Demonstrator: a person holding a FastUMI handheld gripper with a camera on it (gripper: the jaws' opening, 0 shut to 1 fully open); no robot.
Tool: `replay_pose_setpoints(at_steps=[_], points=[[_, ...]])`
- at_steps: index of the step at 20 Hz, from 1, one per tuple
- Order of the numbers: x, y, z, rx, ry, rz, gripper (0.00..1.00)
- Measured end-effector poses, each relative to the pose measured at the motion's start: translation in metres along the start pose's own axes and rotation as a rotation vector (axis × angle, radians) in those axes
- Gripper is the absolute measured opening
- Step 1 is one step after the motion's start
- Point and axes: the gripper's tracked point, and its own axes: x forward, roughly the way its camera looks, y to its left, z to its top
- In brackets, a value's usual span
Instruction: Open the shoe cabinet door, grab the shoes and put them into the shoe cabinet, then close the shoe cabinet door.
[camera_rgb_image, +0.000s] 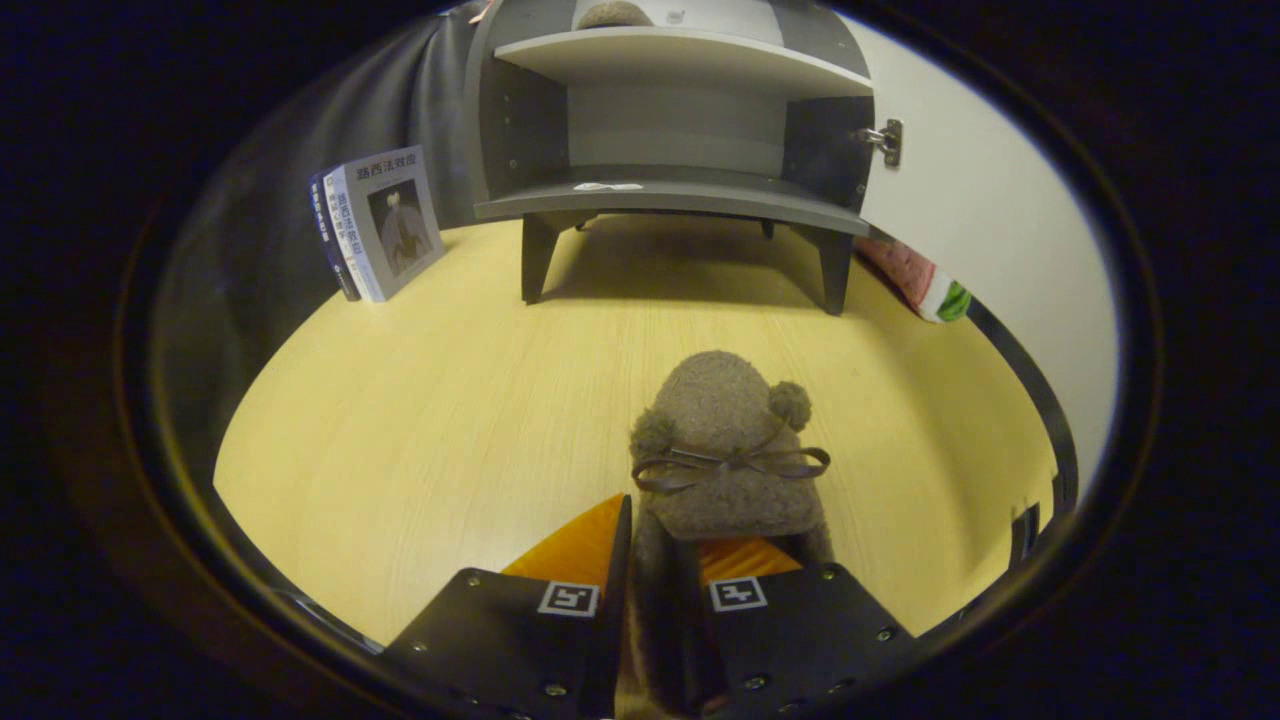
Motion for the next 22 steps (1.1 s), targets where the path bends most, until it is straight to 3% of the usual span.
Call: replay_pose_setpoints(at_steps=[1,10,22], points=[[0.006,0.001,-0.003,0.001,0.012,0.003,0.03],[0.004,0.001,0.011,0.045,-0.017,0.037,0.03],[-0.09,-0.039,0.172,0.001,-0.172,0.08,0.03]])
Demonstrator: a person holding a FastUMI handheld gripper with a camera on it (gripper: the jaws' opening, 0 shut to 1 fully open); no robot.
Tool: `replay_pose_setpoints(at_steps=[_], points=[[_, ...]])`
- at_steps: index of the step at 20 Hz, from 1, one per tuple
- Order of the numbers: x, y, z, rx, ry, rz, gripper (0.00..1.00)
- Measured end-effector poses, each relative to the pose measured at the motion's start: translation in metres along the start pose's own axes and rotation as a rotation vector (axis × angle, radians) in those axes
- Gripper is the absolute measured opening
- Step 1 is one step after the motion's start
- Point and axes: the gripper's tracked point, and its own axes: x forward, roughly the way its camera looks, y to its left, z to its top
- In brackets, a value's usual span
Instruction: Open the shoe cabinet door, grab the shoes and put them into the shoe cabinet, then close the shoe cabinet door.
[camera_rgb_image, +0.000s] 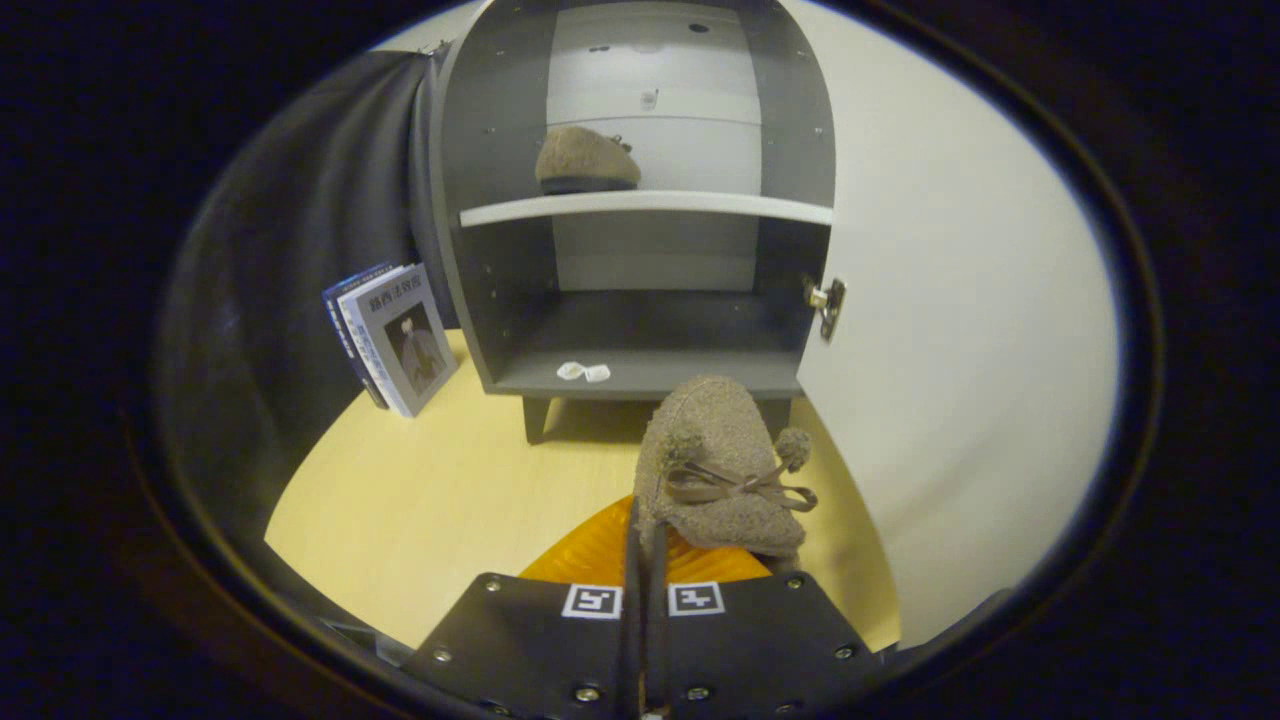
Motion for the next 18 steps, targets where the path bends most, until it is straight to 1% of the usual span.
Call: replay_pose_setpoints(at_steps=[2,4,7,13,15,18], points=[[-0.009,-0.003,0.042,-0.026,-0.064,0.011,0.03],[-0.016,-0.004,0.084,-0.027,-0.127,0.006,0.03],[-0.011,-0.003,0.136,-0.015,-0.192,-0.007,0.03],[0.034,0.0,0.21,-0.001,-0.24,-0.054,0.03],[0.056,-0.008,0.226,-0.011,-0.241,-0.082,0.03],[0.089,-0.012,0.248,-0.005,-0.234,-0.1,0.03]])
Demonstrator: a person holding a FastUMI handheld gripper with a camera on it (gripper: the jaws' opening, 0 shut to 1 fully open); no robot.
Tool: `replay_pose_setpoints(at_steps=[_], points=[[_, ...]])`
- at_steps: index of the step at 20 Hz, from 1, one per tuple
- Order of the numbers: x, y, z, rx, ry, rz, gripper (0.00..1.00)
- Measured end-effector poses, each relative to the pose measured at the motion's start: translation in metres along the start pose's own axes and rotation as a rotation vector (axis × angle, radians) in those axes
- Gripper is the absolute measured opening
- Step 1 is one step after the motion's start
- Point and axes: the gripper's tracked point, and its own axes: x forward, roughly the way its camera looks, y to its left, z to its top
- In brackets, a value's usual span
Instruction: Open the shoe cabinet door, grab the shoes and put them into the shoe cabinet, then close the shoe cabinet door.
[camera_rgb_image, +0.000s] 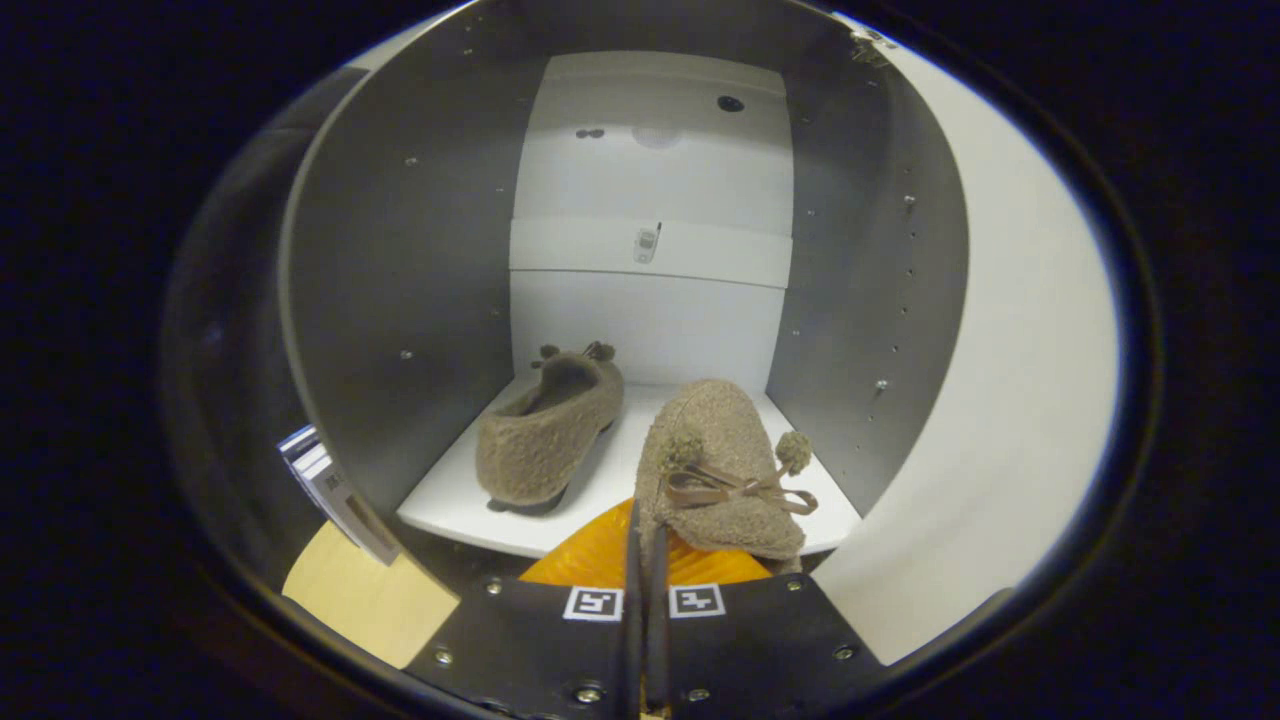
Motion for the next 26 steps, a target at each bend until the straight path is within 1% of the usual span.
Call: replay_pose_setpoints(at_steps=[3,6,9,11,14,15,16,17,20,25,26], points=[[0.03,-0.002,0.001,-0.007,0.018,-0.021,0.03],[0.047,0.004,0.009,-0.011,-0.002,-0.001,0.03],[0.065,-0.002,0.017,-0.027,-0.002,-0.014,0.03],[0.076,-0.001,0.021,-0.009,0.0,0.005,0.03],[0.096,-0.011,0.025,0.027,0.025,-0.012,0.03],[0.102,-0.013,0.027,0.043,0.029,-0.01,0.06],[0.108,-0.013,0.029,0.058,0.029,-0.003,0.06],[0.113,-0.014,0.029,0.06,0.048,-0.001,0.1],[0.127,-0.016,0.032,0.065,0.071,0.0,0.1],[0.138,-0.013,0.038,0.128,0.084,0.014,0.68],[0.135,-0.013,0.039,0.121,0.082,0.008,0.72]])
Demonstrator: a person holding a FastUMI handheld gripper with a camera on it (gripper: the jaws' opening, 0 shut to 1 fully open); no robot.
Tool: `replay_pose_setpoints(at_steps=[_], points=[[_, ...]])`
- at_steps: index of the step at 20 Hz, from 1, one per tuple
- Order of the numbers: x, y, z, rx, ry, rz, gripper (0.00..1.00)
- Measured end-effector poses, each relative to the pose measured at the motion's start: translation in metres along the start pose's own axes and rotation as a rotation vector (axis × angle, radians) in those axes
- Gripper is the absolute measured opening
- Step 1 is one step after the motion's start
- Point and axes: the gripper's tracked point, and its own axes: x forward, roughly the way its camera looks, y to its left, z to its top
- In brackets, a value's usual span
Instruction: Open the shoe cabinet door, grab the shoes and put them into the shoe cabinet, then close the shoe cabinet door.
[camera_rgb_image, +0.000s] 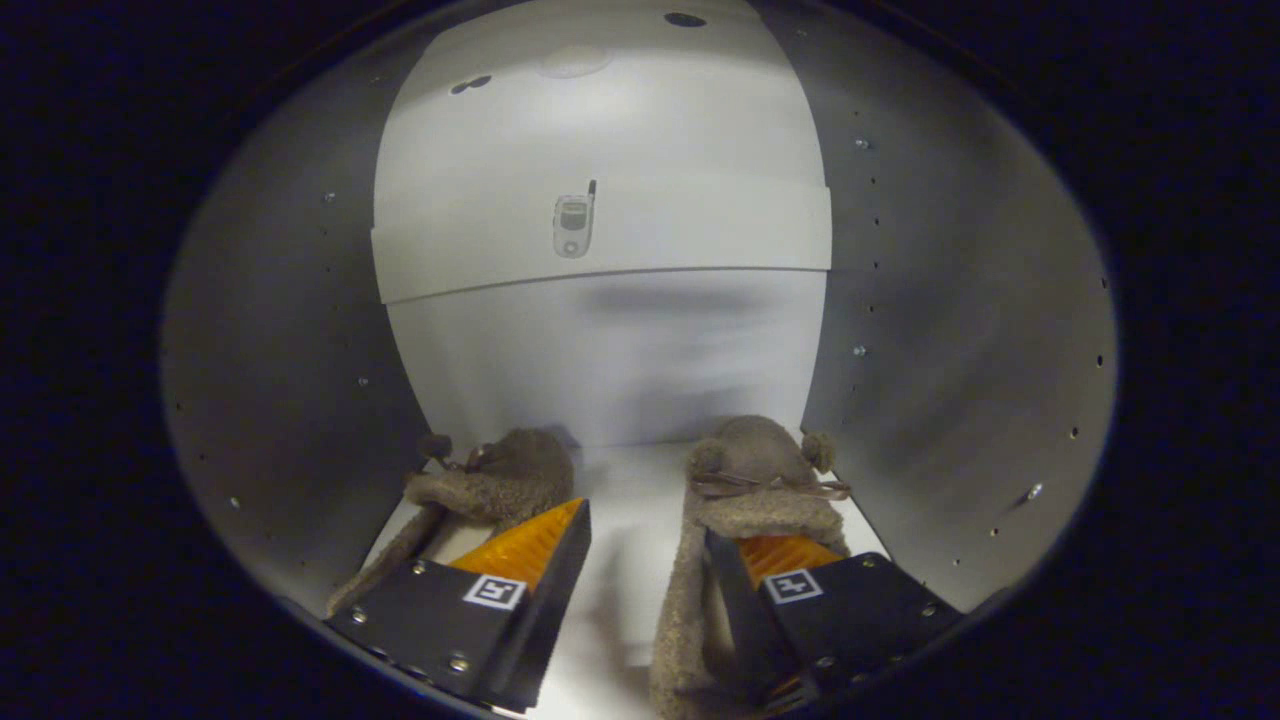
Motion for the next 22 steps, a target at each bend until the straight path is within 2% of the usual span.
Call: replay_pose_setpoints(at_steps=[1,3,7,12,21,22], points=[[-0.003,-0.001,0.0,-0.013,-0.001,-0.007,0.79],[-0.012,-0.001,-0.003,-0.032,0.01,-0.015,0.87],[-0.032,-0.001,-0.006,-0.063,0.015,-0.03,0.87],[-0.074,0.002,0.008,-0.06,-0.051,-0.032,0.87],[-0.202,0.009,0.021,-0.03,-0.204,-0.001,0.87],[-0.218,0.011,0.019,-0.024,-0.218,0.005,0.93]])
